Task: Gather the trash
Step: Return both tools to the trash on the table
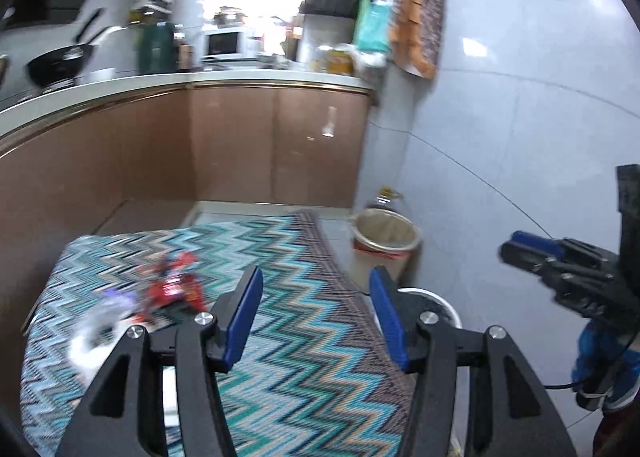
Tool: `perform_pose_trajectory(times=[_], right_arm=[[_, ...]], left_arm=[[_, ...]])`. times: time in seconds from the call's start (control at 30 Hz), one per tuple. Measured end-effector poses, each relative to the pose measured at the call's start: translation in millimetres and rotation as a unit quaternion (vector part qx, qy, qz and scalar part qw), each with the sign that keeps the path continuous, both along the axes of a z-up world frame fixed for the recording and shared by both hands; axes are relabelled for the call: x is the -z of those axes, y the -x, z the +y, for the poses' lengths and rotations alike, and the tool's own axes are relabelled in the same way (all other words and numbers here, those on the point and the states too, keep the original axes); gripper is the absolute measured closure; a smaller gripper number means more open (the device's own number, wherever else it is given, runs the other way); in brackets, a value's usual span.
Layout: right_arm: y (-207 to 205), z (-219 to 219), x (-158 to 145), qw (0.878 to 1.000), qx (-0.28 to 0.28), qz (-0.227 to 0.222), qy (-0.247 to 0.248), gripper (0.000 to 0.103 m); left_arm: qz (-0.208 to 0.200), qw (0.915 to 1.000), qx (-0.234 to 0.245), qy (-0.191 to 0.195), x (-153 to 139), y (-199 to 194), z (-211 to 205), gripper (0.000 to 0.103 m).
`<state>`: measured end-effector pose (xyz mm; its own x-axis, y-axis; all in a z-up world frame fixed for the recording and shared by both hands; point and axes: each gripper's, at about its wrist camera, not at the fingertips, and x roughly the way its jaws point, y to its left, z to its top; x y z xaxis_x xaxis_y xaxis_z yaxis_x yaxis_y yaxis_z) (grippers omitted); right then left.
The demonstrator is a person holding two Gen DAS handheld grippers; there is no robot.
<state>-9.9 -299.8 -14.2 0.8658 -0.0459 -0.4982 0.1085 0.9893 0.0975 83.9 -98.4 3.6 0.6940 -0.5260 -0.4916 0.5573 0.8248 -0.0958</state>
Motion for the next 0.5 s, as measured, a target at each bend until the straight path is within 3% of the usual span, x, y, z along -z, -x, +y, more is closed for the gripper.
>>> perform_pose_trajectory(times=[0.27, 0.5], right_arm=[[-16, 48, -13, 0.998, -0.064, -0.021, -0.001, 0.065], [-46, 74, 5, 0.994, -0.112, 0.001, -0.018, 0.065]], left_arm=[[0.0, 0.9958, -0.092, 0.005, 3, -9, 106, 0.05], [0.02, 0.9946, -0.1, -0.018, 26, -23, 160, 0.05]])
